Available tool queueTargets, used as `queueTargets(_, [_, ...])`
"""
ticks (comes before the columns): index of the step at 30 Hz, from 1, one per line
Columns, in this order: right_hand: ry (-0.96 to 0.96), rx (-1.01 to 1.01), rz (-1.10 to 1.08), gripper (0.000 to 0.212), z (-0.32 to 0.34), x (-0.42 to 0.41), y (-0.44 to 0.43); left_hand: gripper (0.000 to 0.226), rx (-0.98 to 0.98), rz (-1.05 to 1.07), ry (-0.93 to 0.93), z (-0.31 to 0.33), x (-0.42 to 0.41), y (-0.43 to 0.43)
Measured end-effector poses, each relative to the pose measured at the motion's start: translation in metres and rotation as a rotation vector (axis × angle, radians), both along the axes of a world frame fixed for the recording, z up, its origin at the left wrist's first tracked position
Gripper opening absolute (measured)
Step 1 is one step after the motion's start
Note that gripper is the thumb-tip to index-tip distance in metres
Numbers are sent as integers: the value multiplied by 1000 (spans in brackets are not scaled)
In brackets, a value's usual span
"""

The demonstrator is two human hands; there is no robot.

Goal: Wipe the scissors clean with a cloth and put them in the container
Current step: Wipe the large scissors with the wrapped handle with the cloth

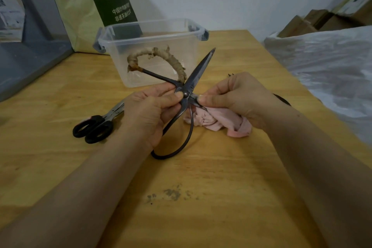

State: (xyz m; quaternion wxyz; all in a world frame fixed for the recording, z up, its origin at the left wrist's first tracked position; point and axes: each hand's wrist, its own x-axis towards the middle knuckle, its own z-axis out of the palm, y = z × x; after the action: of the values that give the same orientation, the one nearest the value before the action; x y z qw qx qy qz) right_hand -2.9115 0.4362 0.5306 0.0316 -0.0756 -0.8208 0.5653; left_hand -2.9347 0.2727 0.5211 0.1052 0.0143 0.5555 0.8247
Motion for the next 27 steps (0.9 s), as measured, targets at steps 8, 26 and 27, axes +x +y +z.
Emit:
queueTargets(8, [1,18,38,21,-1,-2,-2,25,-4,-17,-22,0,-4,-3])
queueTargets(26, [-40,57,72,23,3,5,9,21,39,105,-46,5,-13,-16])
queueTargets(27, [-42,59,71,23,3,5,10,21,39,106,-47,5,-13,-16])
